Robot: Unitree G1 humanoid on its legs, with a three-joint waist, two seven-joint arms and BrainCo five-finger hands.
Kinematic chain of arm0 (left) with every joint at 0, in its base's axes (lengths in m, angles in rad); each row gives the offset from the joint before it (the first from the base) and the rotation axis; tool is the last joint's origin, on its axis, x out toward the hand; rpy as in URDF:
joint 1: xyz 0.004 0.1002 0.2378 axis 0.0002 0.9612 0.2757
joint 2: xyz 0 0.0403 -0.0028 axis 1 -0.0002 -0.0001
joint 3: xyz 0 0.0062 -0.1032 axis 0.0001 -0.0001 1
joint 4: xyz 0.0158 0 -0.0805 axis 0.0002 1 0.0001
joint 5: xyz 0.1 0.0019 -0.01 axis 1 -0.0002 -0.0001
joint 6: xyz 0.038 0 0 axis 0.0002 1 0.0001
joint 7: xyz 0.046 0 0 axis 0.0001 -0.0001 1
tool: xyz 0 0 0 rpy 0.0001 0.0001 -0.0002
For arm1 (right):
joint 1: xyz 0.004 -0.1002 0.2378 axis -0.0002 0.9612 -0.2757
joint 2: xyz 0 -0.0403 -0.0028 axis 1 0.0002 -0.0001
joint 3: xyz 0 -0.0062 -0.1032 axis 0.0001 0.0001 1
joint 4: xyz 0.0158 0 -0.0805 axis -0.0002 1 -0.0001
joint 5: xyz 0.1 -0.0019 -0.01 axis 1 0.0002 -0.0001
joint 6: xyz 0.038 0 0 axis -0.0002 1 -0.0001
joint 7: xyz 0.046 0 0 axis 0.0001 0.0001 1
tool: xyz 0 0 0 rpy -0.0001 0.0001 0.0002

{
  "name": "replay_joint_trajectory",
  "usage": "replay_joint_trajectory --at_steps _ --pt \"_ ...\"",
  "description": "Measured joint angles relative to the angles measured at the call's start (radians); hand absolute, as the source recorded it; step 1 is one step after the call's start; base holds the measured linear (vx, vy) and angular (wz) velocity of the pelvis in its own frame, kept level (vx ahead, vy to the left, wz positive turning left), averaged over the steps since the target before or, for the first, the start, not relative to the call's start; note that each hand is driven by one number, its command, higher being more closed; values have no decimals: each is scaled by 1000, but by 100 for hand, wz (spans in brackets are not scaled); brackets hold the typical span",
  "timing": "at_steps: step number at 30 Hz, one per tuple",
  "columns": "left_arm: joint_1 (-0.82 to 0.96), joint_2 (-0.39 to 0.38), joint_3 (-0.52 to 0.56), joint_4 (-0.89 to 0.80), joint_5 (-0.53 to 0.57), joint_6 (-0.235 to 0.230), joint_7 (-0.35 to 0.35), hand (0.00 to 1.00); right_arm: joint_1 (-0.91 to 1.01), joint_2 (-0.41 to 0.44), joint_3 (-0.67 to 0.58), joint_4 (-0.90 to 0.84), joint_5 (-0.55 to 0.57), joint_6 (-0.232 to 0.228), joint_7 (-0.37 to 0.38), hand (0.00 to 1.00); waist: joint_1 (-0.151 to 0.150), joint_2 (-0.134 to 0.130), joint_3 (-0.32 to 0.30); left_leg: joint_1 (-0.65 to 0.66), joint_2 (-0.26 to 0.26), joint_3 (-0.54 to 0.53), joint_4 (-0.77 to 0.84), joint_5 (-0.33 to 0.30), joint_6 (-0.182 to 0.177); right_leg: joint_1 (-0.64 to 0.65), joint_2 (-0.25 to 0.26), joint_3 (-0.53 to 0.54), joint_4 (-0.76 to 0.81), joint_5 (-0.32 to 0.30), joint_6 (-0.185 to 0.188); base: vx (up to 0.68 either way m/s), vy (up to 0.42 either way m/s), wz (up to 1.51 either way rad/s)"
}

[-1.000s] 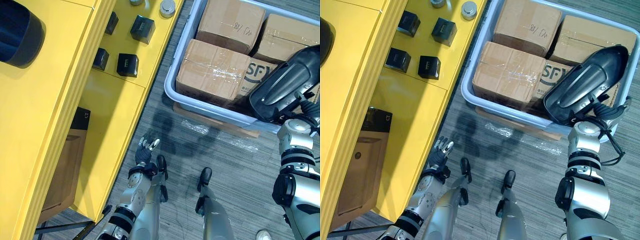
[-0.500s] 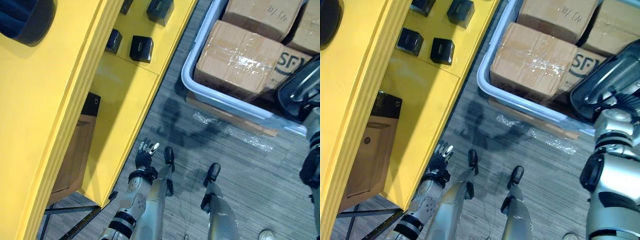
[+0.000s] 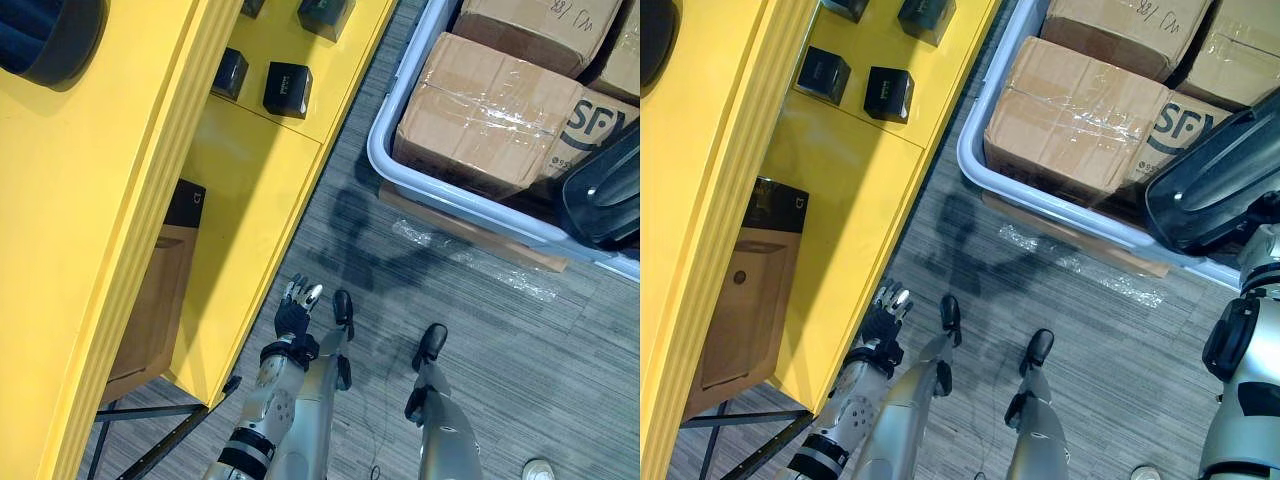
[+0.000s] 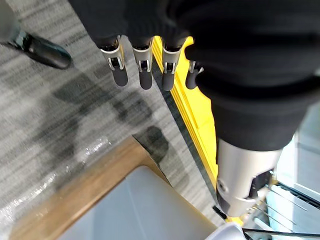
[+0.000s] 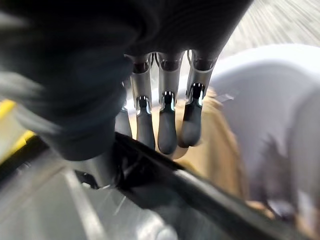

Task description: Walk over and take plastic housings, then place them on the shelf

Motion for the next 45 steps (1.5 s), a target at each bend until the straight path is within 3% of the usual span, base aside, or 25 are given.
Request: replay_joint_trajectory --at_steps 3,10,16,17,22,28,30,34,41,45 --pt "23 -3 9 -16 0 4 -20 0 21 4 -74 0 0 4 16 100 0 0 0 18 -1 -3 2 -3 -3 21 -1 -3 1 -1 0 11 -10 3" --pt "50 -2 23 -52 1 3 -37 0 45 46 -55 -29 -52 5 -12 100 -13 0 0 65 -2 -2 0 -3 -4 66 -3 -3 5 -6 0 2 -1 1" --pt "-53 19 -10 -51 30 -3 -36 0 50 147 75 -314 -197 -11 -67 100 -32 -4 2 144 8 29 -13 -3 -5 110 -2 24 25 -8 -2 6 -29 -12" --pt "-88 32 -12 -51 31 -10 -35 0 51 169 116 -380 -247 -20 -73 100 -50 -8 3 157 9 31 -15 -3 -5 121 -1 25 28 -9 -3 -3 -43 -14" --pt "-251 97 -18 -31 51 -28 -18 0 96 248 189 -568 -396 -38 -107 100 -88 -65 -2 215 18 64 -38 2 -10 146 1 52 33 -10 -4 -1 -32 -18" --pt "-507 119 -119 177 43 -40 -16 0 155 291 334 -743 -565 -63 -103 100 -131 -128 -25 273 21 99 -62 3 -13 172 2 79 35 -10 -5 4 -19 -16" --pt "-570 102 -153 241 6 -39 -16 0 155 311 361 -791 -599 -70 -101 100 -150 -139 -31 274 21 100 -64 5 -14 172 3 79 35 -10 -5 0 -5 -4" --pt "-637 44 -189 301 -11 -31 -15 0 155 349 382 -846 -634 -76 -98 100 -158 -155 -40 279 25 103 -62 6 -16 174 7 83 38 -8 -6 7 -6 -3" --pt "-678 -20 -208 406 -31 -22 18 0 155 446 412 -961 -665 -79 -99 100 -160 -179 -53 288 39 104 -48 -1 -26 176 16 90 59 -7 -8 0 0 0" --pt "-678 -29 -195 433 -52 -20 51 0 156 496 419 -1000 -665 -81 -103 100 -158 -179 -53 302 40 115 -45 -3 -27 186 16 106 59 -7 -9 -14 10 -7"
